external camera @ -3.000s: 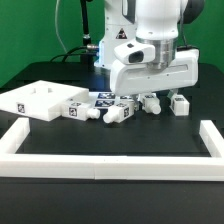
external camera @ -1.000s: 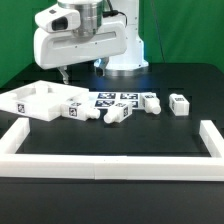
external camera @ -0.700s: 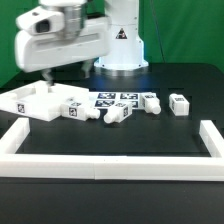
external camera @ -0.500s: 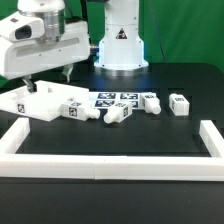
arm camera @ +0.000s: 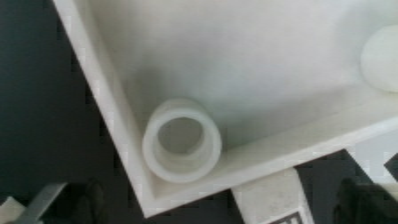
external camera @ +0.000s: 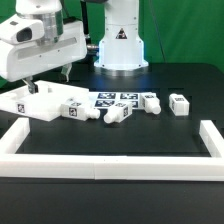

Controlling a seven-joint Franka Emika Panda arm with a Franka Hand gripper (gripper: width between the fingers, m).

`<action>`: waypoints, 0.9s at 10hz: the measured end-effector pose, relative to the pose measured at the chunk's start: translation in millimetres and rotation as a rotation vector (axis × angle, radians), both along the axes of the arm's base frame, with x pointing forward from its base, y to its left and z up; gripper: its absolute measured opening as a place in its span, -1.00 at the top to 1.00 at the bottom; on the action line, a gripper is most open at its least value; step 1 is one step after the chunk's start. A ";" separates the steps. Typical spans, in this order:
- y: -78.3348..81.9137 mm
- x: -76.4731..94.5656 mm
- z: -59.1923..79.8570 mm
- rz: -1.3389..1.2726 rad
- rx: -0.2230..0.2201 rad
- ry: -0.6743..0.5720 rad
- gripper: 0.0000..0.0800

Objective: Assemble one leg

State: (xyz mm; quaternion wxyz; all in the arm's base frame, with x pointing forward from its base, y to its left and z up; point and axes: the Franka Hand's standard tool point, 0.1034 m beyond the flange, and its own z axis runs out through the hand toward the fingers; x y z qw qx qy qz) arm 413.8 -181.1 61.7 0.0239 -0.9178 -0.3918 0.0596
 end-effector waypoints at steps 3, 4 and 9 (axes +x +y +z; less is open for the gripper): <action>-50.2 -9.3 -30.8 0.185 0.006 -0.028 -0.62; -58.2 -17.6 -40.2 0.213 0.005 -0.027 -0.62; -75.7 -11.9 -52.3 0.210 0.001 -0.017 -0.59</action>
Offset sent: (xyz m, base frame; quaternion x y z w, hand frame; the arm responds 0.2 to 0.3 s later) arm -0.0146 -0.0165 -0.0432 -0.0250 0.0666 -0.0543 0.9960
